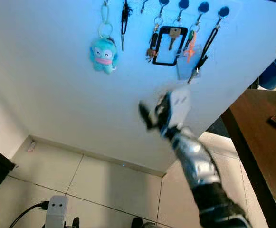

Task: Hang keys on a hook

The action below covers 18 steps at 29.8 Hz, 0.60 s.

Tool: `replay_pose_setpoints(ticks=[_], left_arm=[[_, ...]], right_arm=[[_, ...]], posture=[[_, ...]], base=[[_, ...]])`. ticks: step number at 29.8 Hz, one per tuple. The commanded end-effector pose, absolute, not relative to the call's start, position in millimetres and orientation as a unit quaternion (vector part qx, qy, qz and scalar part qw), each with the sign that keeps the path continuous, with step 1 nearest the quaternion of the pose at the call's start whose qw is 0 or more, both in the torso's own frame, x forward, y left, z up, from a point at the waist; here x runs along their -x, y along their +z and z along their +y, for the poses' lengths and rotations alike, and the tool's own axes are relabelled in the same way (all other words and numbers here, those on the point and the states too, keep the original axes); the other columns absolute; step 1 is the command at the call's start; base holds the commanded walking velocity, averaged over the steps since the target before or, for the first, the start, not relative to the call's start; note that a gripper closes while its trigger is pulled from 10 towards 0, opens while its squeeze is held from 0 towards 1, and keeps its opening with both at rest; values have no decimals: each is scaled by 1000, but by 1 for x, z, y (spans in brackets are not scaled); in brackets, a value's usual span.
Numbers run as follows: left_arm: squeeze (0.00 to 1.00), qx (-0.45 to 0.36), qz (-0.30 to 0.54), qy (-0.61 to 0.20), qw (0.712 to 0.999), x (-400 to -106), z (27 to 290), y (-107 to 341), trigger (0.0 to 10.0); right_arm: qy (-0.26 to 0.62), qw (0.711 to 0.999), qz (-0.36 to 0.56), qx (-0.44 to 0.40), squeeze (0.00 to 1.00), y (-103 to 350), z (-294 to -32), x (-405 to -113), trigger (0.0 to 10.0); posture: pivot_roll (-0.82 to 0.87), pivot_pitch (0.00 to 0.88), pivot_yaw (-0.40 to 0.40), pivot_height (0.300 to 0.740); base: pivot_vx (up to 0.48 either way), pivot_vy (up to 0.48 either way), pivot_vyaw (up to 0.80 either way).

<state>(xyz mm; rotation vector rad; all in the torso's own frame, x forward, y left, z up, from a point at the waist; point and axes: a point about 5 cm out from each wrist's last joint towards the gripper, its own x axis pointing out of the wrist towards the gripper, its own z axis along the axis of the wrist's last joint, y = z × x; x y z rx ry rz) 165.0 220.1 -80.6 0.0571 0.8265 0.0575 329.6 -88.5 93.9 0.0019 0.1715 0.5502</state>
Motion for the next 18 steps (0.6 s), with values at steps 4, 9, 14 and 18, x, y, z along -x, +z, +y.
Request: replay_pose_setpoints(ticks=[4,9,14,18], left_arm=[[0,-30,432,36,900,-150,221,-88,10000],[0,-33,438,35,898,-147,220,-89,10000],[0,-42,452,25,890,-142,216,-93,10000],[0,-46,459,21,887,-140,215,-94,10000]], right_arm=[[273,923,265,58,0,8,-112,-289,10000],[254,909,321,79,0,-14,-125,-273,10000],[227,857,422,189,0,-56,-160,-229,10000],[214,843,451,200,0,-68,-170,-212,10000]], posture=[[143,100,-36,740],[142,100,-35,740],[145,95,-41,740],[152,93,-41,740]], base=[[0,0,0],[0,0,0],[0,0,0],[0,0,0]])
